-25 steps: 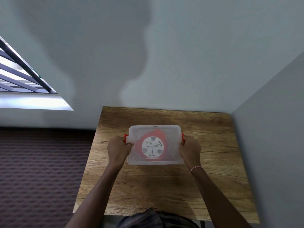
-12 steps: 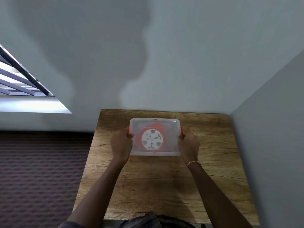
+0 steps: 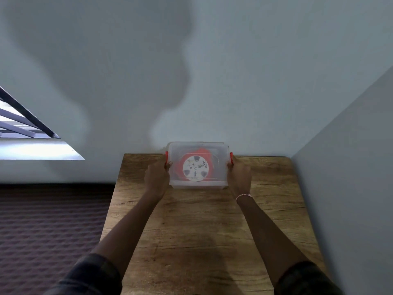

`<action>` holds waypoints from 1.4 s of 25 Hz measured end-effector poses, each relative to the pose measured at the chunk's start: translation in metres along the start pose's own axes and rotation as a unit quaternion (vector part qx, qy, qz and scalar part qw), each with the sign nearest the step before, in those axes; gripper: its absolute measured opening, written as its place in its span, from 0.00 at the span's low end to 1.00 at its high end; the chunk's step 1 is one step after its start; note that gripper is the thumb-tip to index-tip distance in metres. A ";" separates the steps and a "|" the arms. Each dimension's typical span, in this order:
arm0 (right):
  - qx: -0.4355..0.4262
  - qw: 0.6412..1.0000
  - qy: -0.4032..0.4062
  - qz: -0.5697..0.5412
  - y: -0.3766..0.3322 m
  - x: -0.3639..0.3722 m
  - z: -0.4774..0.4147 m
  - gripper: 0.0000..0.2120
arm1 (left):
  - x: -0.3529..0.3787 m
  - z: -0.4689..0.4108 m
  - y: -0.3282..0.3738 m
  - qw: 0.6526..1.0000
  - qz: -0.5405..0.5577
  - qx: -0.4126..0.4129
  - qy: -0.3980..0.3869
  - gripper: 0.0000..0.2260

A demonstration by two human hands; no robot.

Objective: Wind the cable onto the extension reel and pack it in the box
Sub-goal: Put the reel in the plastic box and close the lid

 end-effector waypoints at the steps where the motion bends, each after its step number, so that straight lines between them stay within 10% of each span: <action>1: -0.030 0.999 -0.004 0.022 -0.001 0.005 0.006 0.21 | 0.005 0.003 0.003 1.000 -0.013 0.021 -0.014 0.21; 7: -0.250 0.958 -0.056 0.129 -0.017 0.051 0.121 0.35 | 0.061 0.112 0.015 0.963 -0.180 0.199 -0.021 0.35; 35: -0.262 0.940 -0.028 0.217 -0.056 0.003 0.095 0.38 | 0.027 0.092 0.055 0.952 -0.217 0.217 0.017 0.38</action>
Point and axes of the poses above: each hand's wrist, its own z-axis away from the middle knuckle, its own x-axis out of the palm, y = z × x, the point moved 10 cm from there along -z, towards the middle knuckle, and after that the axes turned 1 degree about -x, right-handed, at the moved point
